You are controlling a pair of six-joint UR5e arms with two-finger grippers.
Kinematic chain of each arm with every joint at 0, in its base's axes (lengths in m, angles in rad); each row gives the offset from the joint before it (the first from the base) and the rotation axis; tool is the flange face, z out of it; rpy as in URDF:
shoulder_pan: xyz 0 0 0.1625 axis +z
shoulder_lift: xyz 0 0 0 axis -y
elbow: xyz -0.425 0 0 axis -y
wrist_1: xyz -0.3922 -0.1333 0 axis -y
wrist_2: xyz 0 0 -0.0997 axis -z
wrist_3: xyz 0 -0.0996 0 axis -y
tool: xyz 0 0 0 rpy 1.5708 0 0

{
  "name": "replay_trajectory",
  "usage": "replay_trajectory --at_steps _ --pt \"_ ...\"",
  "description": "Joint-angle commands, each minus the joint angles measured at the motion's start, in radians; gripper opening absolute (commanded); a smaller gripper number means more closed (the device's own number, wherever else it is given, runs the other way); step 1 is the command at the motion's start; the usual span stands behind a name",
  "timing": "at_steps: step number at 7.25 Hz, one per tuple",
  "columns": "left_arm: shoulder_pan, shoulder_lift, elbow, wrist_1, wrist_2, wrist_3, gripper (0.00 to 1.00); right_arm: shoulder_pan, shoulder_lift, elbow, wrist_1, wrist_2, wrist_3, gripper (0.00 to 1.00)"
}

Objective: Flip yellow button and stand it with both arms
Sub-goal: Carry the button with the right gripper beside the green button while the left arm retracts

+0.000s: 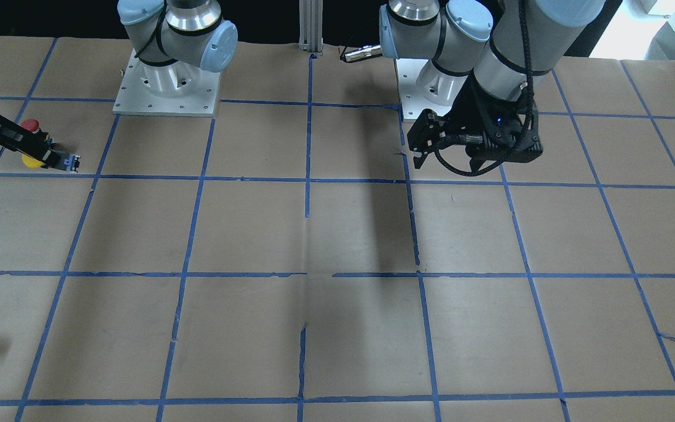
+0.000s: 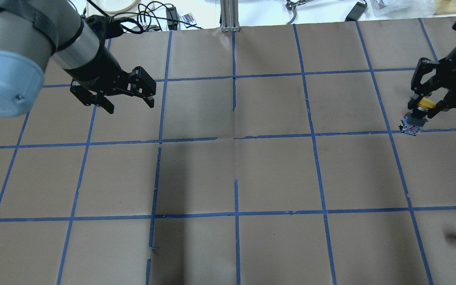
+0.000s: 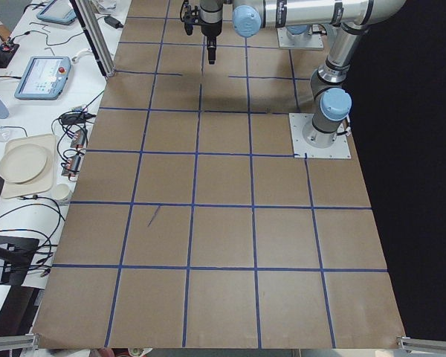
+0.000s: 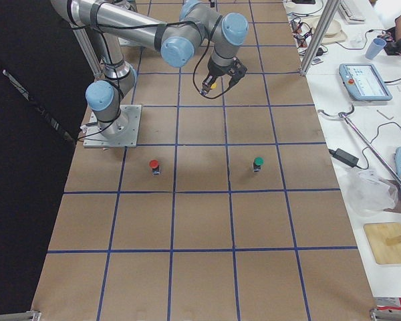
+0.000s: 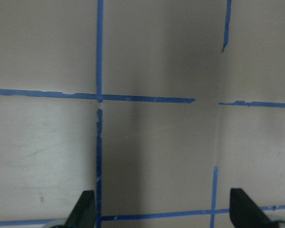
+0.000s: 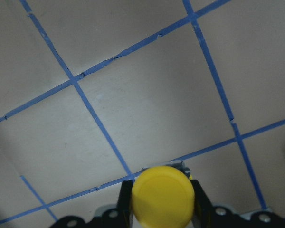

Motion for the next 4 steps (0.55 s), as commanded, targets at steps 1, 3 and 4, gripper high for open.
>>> replay_trajectory --at_steps 1,3,4 --pt "-0.014 -0.093 0.215 -0.153 0.065 0.029 1.0 -0.004 0.014 0.03 -0.127 -0.08 -0.193 0.02" --pt "-0.027 -0.04 0.207 -0.154 0.07 0.03 1.0 -0.072 0.032 0.082 -0.276 -0.096 -0.425 0.02" --pt "-0.027 -0.035 0.211 -0.141 0.111 0.041 1.0 -0.12 0.032 0.129 -0.364 -0.097 -0.539 0.02"
